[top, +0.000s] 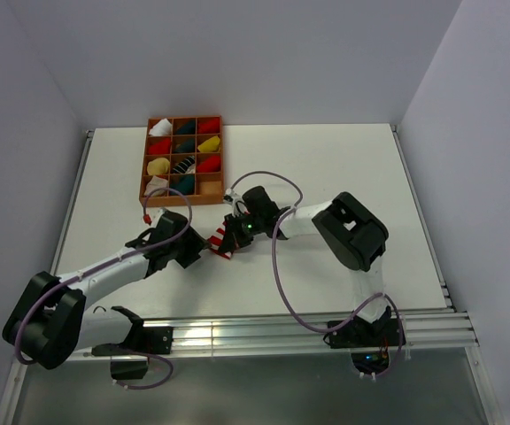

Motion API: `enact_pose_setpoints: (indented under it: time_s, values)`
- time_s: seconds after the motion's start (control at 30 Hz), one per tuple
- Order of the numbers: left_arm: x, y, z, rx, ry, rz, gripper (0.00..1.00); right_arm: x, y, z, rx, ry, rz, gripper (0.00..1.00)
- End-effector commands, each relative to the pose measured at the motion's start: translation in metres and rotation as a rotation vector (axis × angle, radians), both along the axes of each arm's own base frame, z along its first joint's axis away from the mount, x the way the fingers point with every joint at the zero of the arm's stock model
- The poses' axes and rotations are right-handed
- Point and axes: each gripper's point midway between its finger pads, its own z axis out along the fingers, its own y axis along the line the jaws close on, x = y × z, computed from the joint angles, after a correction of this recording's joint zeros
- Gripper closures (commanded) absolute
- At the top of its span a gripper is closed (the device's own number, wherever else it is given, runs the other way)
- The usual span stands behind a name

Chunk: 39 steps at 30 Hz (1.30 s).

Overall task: Roll the socks
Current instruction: Roll the sock at the center of the board.

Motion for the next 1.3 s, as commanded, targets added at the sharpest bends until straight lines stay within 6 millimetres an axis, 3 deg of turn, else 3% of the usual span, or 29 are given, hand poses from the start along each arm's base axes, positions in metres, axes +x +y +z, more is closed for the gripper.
enact_pose_setpoints:
  time_s: [0.0, 0.27, 0.5, 0.8, 1.0, 1.27]
  values:
    - [0.016, -0.015, 0.021, -0.087, -0.094, 0.004, 0.44, -0.035, -0.042, -0.068, -0.234, 0.205, -0.022, 1.0]
    - [0.029, -0.017, 0.025, -0.087, -0.147, 0.019, 0.42, -0.036, -0.042, -0.074, -0.254, 0.24, -0.019, 1.0]
    - [0.022, -0.016, -0.003, -0.054, -0.064, 0.012, 0.44, -0.034, -0.044, -0.075, -0.254, 0.247, -0.032, 1.0]
    - [0.008, -0.005, -0.02, 0.018, 0.008, 0.018, 0.46, -0.031, -0.05, -0.077, -0.252, 0.272, -0.061, 1.0]
    - [-0.003, 0.009, -0.032, 0.146, 0.07, 0.016, 0.5, -0.024, -0.048, -0.069, -0.217, 0.239, -0.064, 1.0]
    - [0.003, 0.01, -0.045, 0.222, 0.121, -0.003, 0.56, -0.02, -0.044, -0.051, -0.163, 0.163, -0.035, 1.0]
